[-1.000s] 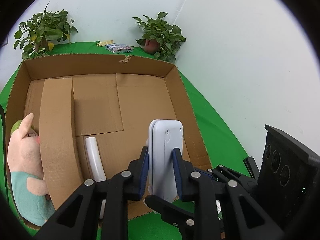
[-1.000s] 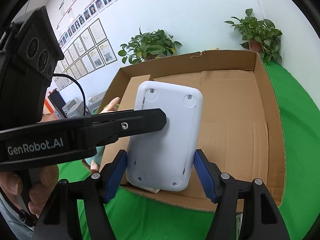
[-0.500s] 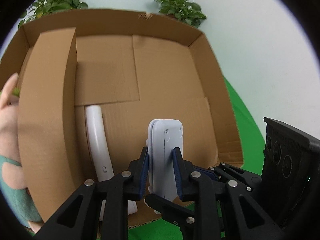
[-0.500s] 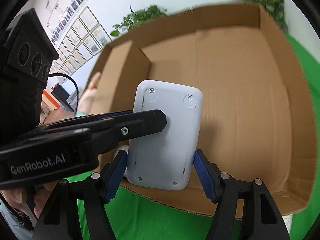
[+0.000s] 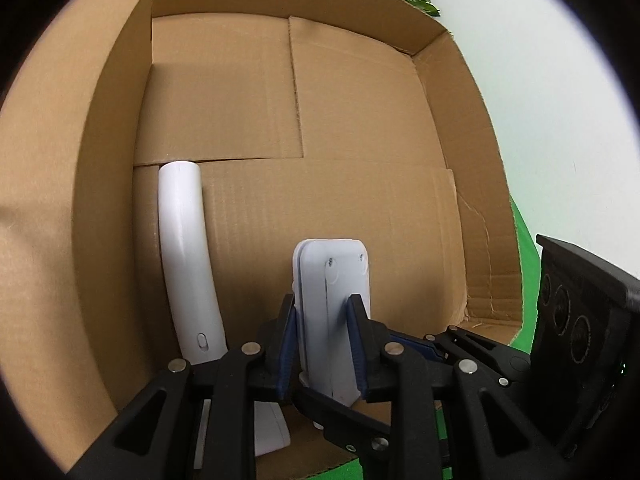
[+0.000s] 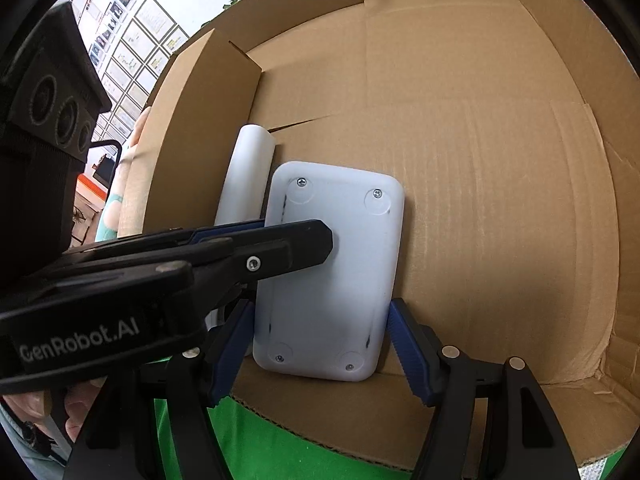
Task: Organize objects
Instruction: 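Lift the device and carry it over the tray beside the hair dryer, then lower the device upright into the tray and open the right tool, then withdraw the right tool and move it to the white medicine box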
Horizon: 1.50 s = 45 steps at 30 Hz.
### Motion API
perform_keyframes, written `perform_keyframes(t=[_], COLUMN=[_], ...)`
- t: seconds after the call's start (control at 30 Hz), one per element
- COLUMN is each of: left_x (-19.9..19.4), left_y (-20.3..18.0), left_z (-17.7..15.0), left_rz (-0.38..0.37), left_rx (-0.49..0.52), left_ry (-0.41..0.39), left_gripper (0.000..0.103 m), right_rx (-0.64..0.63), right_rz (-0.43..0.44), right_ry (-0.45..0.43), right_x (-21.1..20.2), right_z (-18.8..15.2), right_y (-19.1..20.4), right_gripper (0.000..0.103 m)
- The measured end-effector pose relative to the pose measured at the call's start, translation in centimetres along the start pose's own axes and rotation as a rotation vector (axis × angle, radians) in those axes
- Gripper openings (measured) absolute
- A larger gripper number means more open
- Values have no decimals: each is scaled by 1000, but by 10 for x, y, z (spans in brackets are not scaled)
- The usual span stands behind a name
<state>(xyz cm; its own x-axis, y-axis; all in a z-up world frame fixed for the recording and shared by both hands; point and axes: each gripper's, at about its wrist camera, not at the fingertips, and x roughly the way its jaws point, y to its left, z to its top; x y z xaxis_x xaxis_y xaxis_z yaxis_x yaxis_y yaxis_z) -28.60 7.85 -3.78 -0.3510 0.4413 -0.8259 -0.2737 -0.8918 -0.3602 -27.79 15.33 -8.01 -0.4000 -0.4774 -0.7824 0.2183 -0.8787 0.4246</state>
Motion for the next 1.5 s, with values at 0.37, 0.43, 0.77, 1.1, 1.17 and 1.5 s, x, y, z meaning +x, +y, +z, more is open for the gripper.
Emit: perform_keyframes(t=[0.37, 0.43, 0.77, 1.1, 1.17, 1.5], left_x=[-34, -46, -86, -127, -137, -137], left_y=[1, 3, 13, 5, -4, -16], left_z=[1, 2, -14, -56, -72, -99], left_rz=[57, 58, 96, 345, 457, 567], left_rx=[31, 27, 55, 106, 128, 101], left_ry=[-45, -74, -184, -489, -583, -613], left_gripper=[25, 25, 25, 85, 88, 88], right_rx=[12, 10, -25, -77, -156, -291], right_rz=[78, 69, -44, -166, -249, -350], right_ry=[-22, -25, -12, -123, -200, -444], right_x=[-2, -1, 17, -8, -22, -94], right_z=[-1, 0, 0, -8, -19, -101], right_y=[2, 2, 16, 28, 43, 77], right_gripper=[83, 84, 49, 103, 103, 103])
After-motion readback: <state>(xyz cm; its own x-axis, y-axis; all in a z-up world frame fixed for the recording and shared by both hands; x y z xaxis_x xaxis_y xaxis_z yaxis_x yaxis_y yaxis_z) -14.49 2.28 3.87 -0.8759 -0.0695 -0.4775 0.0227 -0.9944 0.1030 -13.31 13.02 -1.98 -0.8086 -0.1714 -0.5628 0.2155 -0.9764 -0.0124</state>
